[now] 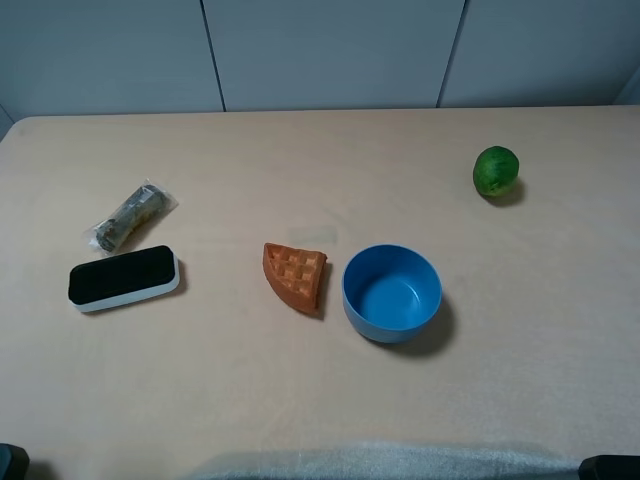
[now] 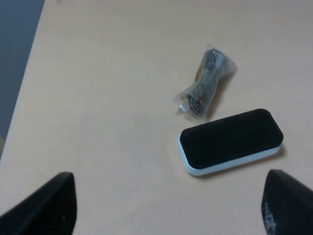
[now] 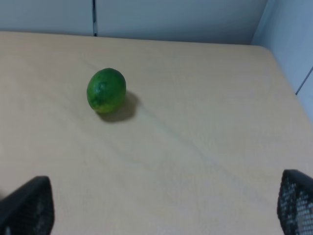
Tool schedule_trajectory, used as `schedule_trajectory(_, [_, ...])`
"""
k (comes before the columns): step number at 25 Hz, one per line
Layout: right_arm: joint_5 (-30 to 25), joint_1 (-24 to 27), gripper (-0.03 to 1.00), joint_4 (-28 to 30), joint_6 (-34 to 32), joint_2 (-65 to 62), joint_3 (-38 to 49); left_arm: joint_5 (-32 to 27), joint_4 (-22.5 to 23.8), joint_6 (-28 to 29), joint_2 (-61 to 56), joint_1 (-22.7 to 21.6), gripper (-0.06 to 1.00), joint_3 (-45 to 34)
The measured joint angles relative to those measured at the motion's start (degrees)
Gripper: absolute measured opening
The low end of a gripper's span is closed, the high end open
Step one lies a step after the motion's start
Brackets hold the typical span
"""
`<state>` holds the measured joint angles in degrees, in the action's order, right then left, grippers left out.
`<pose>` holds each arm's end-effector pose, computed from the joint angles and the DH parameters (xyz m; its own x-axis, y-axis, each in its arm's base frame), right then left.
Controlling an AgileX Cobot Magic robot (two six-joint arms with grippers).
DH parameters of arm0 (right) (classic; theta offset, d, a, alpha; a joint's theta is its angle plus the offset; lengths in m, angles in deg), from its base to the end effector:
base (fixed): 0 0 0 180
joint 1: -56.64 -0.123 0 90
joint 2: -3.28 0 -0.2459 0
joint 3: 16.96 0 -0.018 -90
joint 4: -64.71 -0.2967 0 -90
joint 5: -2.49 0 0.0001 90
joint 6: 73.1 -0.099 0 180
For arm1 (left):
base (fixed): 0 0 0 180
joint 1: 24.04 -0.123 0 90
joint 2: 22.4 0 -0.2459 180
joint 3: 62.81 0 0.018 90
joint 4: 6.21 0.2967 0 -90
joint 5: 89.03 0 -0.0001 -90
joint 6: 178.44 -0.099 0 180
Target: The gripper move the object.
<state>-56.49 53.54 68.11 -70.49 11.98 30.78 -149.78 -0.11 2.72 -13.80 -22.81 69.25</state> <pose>0.0837 -0.0005 0.2968 -0.4261 -0.0992 -0.8992 -0.0407 0.9951 -0.0905 0.0823 0.0074 0.2933 -0.4580 0.0416 -0.8880 -0.0465 0.9964 0.0707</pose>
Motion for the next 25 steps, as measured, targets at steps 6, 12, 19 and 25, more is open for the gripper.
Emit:
schedule_trajectory(6, [0.00,0.00,0.69,0.00,0.00,0.00,0.00,0.04,0.00,0.00,0.00,0.00,0.83,0.00])
schedule_trajectory(12, [0.00,0.00,0.69,0.00,0.00,0.00,0.00,0.11,0.09,0.00,0.00,0.00,0.83,0.00])
schedule_trajectory(19, [0.00,0.00,0.69,0.00,0.00,0.00,0.00,0.17,0.09,0.00,0.00,0.00,0.83,0.00])
schedule_trajectory(25, [0.00,0.00,0.69,0.00,0.00,0.00,0.00,0.17,0.09,0.00,0.00,0.00,0.83,0.00])
